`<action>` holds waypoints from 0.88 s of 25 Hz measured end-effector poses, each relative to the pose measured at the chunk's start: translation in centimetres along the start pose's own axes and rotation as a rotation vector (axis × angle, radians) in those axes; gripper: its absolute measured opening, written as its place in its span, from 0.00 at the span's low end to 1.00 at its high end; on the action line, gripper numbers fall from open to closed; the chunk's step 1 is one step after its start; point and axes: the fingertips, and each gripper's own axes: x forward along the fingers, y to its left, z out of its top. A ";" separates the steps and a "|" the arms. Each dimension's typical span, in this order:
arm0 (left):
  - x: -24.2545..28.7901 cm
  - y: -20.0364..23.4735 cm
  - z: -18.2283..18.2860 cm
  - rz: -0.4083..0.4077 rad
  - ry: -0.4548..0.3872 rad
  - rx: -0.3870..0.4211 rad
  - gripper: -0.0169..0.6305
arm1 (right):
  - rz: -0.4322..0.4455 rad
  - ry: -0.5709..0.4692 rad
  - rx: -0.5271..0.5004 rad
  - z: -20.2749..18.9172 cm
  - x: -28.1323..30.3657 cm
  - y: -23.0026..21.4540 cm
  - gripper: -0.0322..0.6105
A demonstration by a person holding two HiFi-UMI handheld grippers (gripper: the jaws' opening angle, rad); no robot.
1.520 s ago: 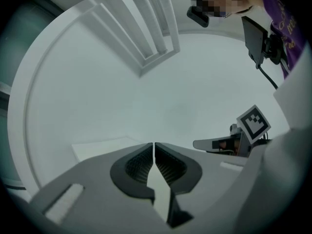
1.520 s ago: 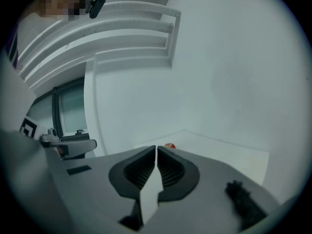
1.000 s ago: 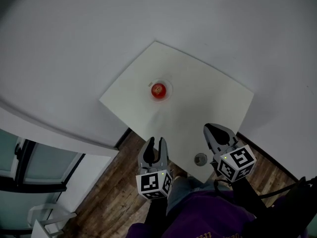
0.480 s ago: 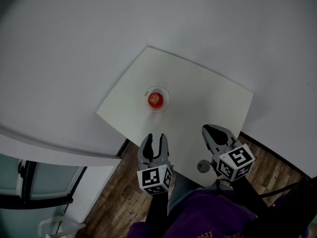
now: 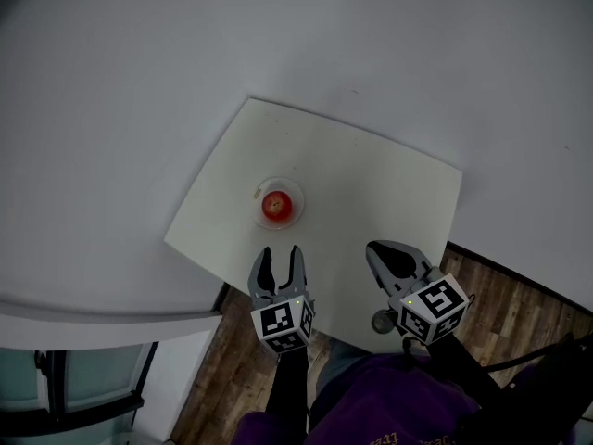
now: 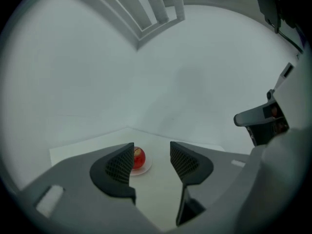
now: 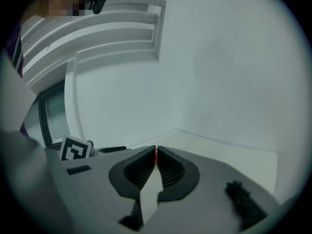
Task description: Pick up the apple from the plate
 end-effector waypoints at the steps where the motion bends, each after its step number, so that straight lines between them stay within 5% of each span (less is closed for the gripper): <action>1: 0.6 0.4 -0.2 0.004 0.006 0.004 0.37 | -0.007 0.002 0.002 -0.1 0.1 -0.2 0.07; 10: 6.3 2.7 -0.9 0.022 0.041 0.037 0.51 | -0.046 0.026 0.007 0.0 1.5 -1.9 0.07; 22: 11.0 4.6 -3.4 0.024 0.118 0.034 0.53 | -0.060 0.059 -0.014 -0.3 2.9 -2.7 0.07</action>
